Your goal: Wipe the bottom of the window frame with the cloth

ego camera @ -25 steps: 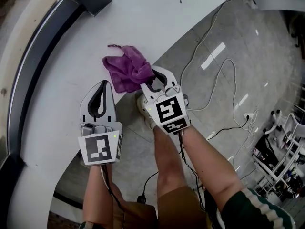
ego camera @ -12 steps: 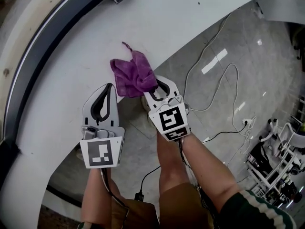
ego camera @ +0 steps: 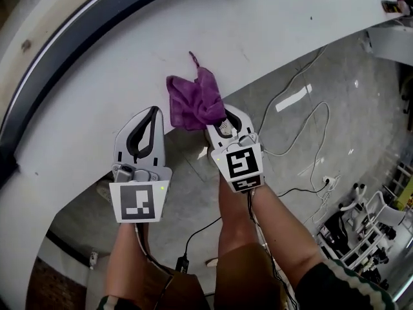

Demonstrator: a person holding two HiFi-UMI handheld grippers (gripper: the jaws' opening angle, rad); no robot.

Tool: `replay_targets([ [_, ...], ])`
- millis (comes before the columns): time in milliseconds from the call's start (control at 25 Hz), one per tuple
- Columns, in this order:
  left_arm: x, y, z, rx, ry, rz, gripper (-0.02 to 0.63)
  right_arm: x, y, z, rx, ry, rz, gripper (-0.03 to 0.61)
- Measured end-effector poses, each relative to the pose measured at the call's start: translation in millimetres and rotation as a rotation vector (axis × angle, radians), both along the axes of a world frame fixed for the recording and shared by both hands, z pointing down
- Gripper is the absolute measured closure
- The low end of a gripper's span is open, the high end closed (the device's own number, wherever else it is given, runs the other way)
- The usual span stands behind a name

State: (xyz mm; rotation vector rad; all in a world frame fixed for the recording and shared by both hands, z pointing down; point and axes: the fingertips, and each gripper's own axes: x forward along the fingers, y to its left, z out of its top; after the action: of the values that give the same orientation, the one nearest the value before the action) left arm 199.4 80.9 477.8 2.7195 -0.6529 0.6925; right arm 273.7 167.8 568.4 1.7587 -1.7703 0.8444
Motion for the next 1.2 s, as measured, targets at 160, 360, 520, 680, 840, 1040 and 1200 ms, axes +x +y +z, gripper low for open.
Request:
replay_targets([
  [160,-29.4,-5.4,-7.6,0.004,0.014,-0.037,0.604,-23.2,-4.0,-1.8,-0.025,0.008,-0.081,0.466],
  [360,-66.4,-10.1,-10.3,0.006,0.003,-0.069,0.604,-59.6,-11.6,-5.0,-0.039,0.006,-0.163,0.466],
  [520,-92.8,-16.7,-7.5,0.002,0.005,-0.128,0.604,-83.9,-17.2,-4.9,-0.045,0.000,-0.185,0.466],
  [680,-116.8,-21.5,-6.7,-0.019,0.020,-0.180,0.604,-111.4,-27.3,-5.1,-0.052,-0.010,-0.221,0.466],
  [840,-141.9,-26.6,-7.4,-0.016,0.013,-0.214,0.604,-140.7,-37.1,-7.2,-0.052,-0.017,-0.267,0.466],
  [1040,-175.8,-31.7,-9.7,-0.013,0.015,-0.247,0.604,-178.2,-45.8,-8.4,-0.051,-0.027,-0.334,0.466],
  [1200,-206.3,-34.6,-10.0,-0.017,-0.001,-0.294,0.604,-206.0,-49.8,-8.4,-0.056,-0.037,-0.377,0.466],
])
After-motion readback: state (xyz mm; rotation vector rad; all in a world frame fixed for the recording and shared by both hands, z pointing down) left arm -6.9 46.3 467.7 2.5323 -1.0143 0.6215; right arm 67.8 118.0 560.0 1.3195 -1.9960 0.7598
